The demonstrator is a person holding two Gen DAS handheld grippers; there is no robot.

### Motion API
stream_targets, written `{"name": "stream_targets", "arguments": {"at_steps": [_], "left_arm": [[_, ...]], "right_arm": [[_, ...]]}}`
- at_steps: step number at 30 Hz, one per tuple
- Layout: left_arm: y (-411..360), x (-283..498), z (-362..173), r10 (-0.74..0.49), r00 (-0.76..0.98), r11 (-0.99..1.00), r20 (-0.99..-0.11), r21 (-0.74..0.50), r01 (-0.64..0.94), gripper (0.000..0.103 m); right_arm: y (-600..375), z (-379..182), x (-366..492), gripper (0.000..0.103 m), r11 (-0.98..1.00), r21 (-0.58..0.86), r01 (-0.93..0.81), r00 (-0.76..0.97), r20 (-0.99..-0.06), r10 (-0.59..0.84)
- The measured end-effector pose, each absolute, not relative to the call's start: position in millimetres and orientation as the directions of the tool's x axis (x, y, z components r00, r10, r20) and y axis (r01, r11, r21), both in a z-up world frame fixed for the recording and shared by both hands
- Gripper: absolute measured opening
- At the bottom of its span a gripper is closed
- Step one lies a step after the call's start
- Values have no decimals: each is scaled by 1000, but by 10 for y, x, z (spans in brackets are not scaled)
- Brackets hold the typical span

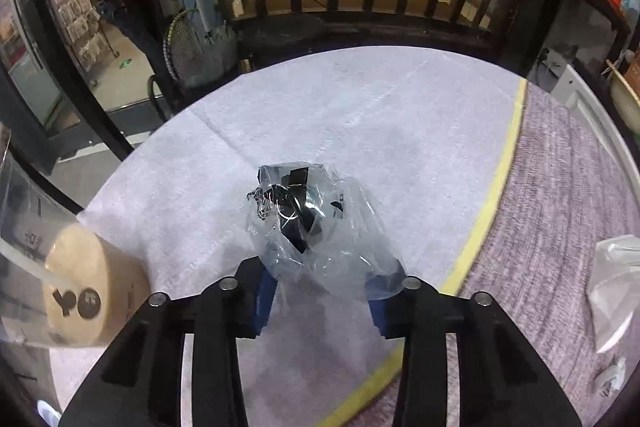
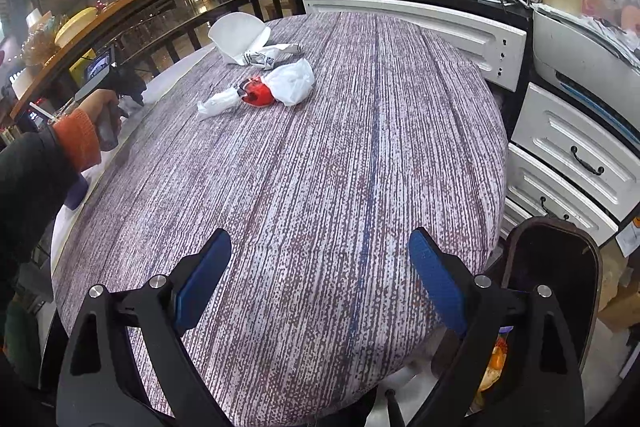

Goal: Collect trash
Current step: 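Grasp the clear plastic bag with left tool while right tool approaches the white bags, then grasp the white plastic bags with red wrapper with right tool while left tool holds the clear bag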

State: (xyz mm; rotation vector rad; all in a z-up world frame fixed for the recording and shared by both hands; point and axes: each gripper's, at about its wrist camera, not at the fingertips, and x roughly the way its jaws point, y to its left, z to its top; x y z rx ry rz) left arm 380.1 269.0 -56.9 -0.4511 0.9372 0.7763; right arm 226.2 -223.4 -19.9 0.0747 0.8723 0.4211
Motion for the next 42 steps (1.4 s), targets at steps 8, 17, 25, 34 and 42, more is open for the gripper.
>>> {"name": "stream_targets", "arguments": {"at_steps": [8,17,25,34,42], "left_arm": [[2061,3681,-414,284,503,775,-816,-113,-621,33],[1254,3220,-487,53,628,886,-776,-253,-388,33],[999,2862,-393,20,701,939,-713,-228,-259,33],[854,2635,-339,-5,748,954,-663,-228,-196,33],[694,2355,-331,-44,777,954,-629,-257,-154,33]], "right_arm": [[-1768,-29,2639,90,849,278,-449,522,-690,502],[-976,-57,3398,89,790,143,-596,468,-738,486],[-673,-360,3729,74,760,-8,-650,444,-816,371],[-884,-312,3713,15,809,13,-588,482,-798,363],[-1234,-33,3230,14,832,69,-551,543,-728,419]]}}
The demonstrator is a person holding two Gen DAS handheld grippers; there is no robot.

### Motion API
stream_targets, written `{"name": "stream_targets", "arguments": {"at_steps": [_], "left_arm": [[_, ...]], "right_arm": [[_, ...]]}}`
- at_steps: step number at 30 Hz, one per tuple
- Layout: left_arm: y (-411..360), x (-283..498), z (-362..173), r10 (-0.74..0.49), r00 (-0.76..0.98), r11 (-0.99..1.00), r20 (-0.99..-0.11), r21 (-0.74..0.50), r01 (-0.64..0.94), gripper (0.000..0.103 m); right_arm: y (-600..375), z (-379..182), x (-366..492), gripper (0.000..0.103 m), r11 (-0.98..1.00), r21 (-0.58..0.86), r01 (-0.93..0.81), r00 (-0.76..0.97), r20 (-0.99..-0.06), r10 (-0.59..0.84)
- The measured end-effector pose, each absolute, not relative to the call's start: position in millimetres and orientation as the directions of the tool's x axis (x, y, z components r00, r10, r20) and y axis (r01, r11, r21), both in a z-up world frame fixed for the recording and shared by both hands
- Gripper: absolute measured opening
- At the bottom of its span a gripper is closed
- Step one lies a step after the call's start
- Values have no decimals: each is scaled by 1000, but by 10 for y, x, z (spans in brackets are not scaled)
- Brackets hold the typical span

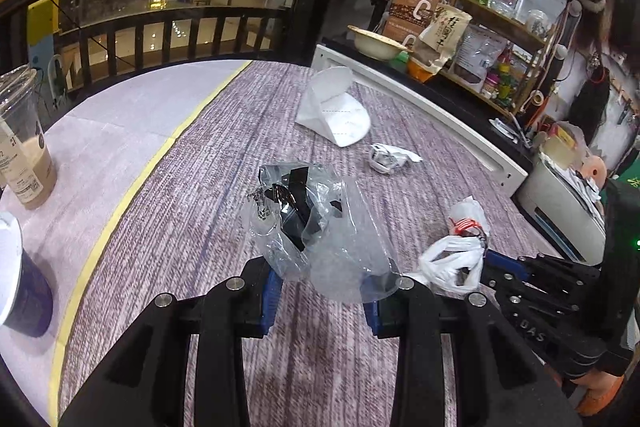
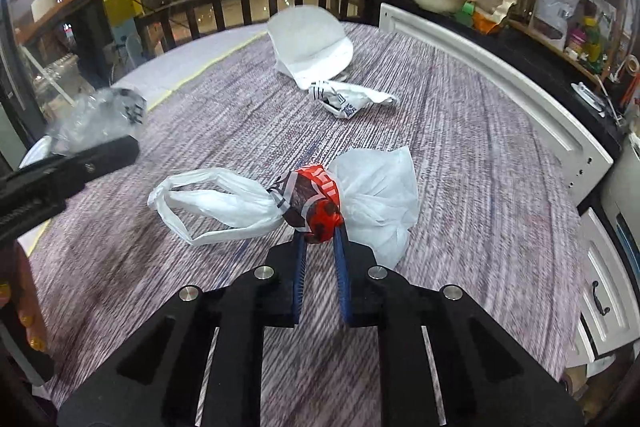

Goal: Collect trash
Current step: 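Grasp the white plastic bags with red wrapper with right tool while left tool holds the clear bag, then carry both bags over the black bin and open both tools to drop them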

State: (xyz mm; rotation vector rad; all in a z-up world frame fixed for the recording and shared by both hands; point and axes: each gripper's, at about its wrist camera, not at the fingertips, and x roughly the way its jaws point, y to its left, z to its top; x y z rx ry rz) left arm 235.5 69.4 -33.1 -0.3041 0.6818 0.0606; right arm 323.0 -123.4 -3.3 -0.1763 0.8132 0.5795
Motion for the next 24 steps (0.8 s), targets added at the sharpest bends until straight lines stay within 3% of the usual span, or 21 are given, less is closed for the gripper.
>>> {"name": "stream_targets", "arguments": {"at_steps": [14,24], "left_arm": [[16,1870,-233,-143,827,964,-544,-266,-9,33],[-869,1653,-173,-291,813,952,-505,-240,191,33]], "right_arm": [[-2267,113,2372,14,917,145,-373,661,-651,372],[-3641,-182,1634,15,950,311,-31,736,-636,232]]}}
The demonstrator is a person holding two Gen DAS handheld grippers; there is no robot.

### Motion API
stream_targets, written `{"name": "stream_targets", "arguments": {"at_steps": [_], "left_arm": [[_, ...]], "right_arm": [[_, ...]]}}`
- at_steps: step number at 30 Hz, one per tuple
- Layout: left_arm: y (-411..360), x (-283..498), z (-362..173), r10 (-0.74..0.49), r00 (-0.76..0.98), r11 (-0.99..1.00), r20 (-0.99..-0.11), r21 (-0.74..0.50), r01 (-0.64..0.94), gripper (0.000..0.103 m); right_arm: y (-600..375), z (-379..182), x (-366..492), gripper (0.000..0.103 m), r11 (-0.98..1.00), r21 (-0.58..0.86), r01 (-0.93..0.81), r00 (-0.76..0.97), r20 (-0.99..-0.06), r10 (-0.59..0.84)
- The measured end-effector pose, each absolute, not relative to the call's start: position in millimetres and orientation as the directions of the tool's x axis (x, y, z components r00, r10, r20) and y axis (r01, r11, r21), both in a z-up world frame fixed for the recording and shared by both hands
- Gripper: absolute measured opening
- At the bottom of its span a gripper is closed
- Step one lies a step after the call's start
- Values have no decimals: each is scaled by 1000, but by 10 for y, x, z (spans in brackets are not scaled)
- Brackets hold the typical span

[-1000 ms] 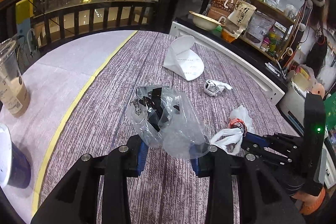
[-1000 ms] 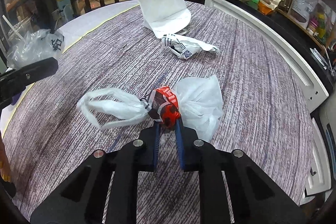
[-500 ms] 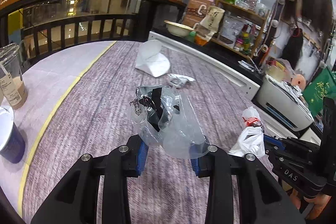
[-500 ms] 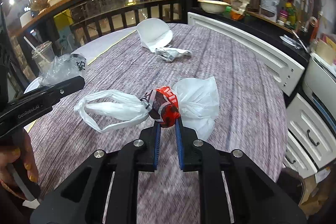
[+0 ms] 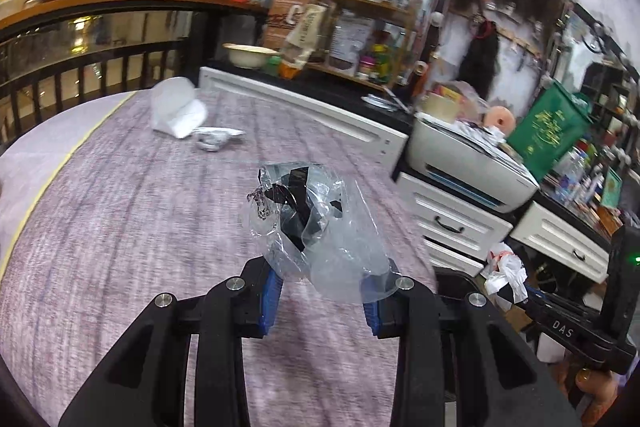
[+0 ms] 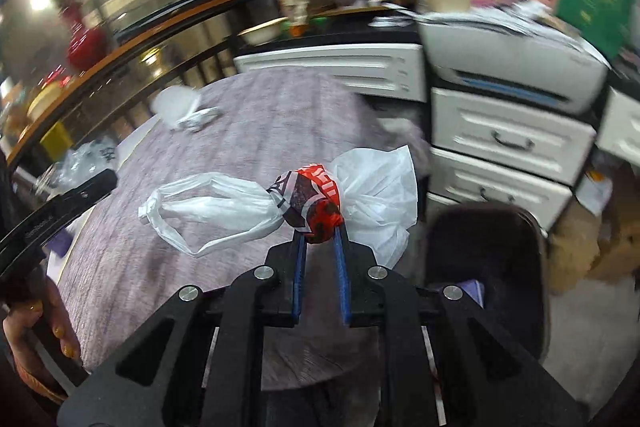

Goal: Collect trash
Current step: 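Carry both bags over the black bin and open both tools to drop them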

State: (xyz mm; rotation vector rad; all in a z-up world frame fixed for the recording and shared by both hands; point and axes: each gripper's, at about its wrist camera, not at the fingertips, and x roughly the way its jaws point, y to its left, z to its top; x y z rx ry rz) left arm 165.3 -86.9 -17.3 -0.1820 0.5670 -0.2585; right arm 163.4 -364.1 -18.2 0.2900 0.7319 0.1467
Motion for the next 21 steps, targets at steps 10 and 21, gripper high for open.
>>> {"name": "stream_targets", "arguments": {"at_steps": [10,21], "left_arm": [[-1702,1424,-242,-426,745,903,-514,-183,389,33],[-2352,1331,-393,-512,654,830,-557,-125,543,33]], "right_arm": [[-4566,-851,1222,15,887,381,260,685,-720,109],[-4831,-1546,1371,15,842,365,397,580,-811,78]]}}
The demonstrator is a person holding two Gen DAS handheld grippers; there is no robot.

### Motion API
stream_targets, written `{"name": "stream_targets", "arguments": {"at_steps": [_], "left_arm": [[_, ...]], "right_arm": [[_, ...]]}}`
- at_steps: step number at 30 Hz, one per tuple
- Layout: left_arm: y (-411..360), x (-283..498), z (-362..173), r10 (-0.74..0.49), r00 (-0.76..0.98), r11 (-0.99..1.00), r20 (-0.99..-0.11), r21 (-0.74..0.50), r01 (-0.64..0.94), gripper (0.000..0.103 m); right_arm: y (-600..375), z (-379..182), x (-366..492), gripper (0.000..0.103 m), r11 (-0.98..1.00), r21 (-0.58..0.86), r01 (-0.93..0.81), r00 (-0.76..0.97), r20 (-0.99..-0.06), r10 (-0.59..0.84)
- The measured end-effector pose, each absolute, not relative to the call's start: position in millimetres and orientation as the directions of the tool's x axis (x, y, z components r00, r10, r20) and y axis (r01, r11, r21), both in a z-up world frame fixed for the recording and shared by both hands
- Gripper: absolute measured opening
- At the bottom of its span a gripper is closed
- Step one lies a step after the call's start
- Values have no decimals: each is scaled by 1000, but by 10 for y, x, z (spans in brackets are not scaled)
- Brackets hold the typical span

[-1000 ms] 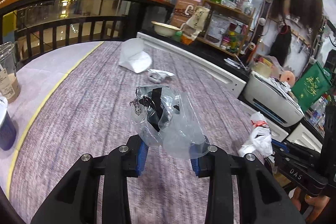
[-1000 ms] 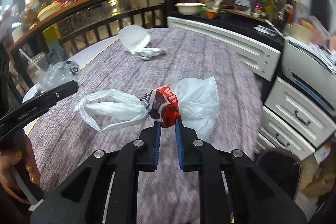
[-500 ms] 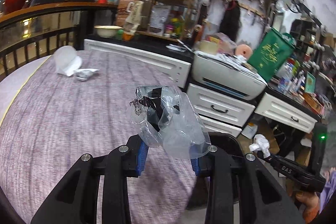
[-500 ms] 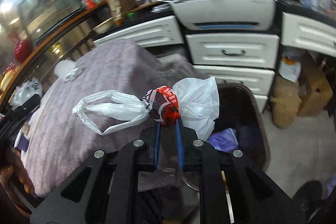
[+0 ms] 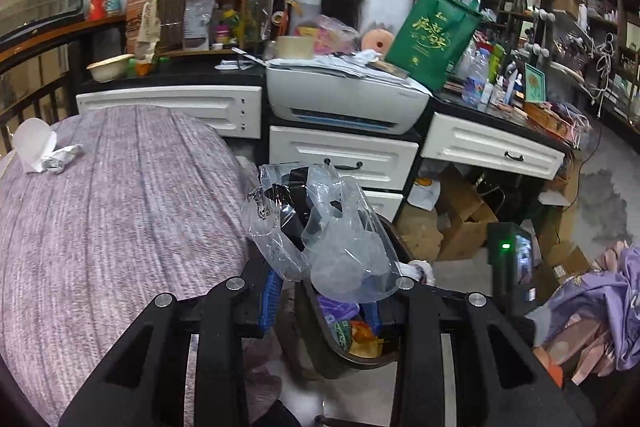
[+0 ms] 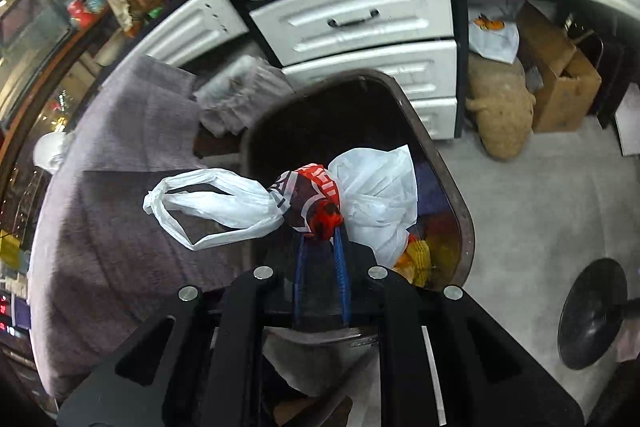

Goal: Collect trash
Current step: 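Carry both bags over the black bin and open both tools to drop them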

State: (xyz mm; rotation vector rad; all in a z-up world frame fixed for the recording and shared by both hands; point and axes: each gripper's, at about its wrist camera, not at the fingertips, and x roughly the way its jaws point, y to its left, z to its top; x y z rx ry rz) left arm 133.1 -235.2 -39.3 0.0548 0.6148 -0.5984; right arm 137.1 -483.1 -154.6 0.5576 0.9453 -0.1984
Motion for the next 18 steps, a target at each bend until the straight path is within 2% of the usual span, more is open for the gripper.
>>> {"name": "stream_targets", "arguments": {"at_steps": [2,3,4,5,6,11,18], "left_arm": [[-2427,1323,-426,-515,643,824,-567,-122,554,33],[-2454,1329,-437,-517,638,822,-570,-122,557,33],[-2472,1331,-457,-519,631,819,-576,-124,560,33],[-2488,1320,-476,-522,624,816,-581,-126,565,34],[-2499,1317,-497,-524,617,812,-587,-127,569,33],[-2564,1357,-611,-541,567,793,-621,-152,590,33],[-2701,1374,-706,-558,508,759,-656,-158,631,33]], "right_arm": [[-4858,-1680,1411,22,837,332,435,551,-834,44],[-4873,-1728,1418,30,834,319,451,539,-842,31],[-4891,-1790,1421,45,827,313,467,527,-850,24],[-4913,-1832,1416,66,820,314,478,518,-855,25],[-4930,-1885,1388,73,808,318,496,506,-862,28],[-4963,-1931,1290,74,801,322,505,497,-867,35],[-5047,-1662,1095,74,799,321,508,542,-841,-7]]}}
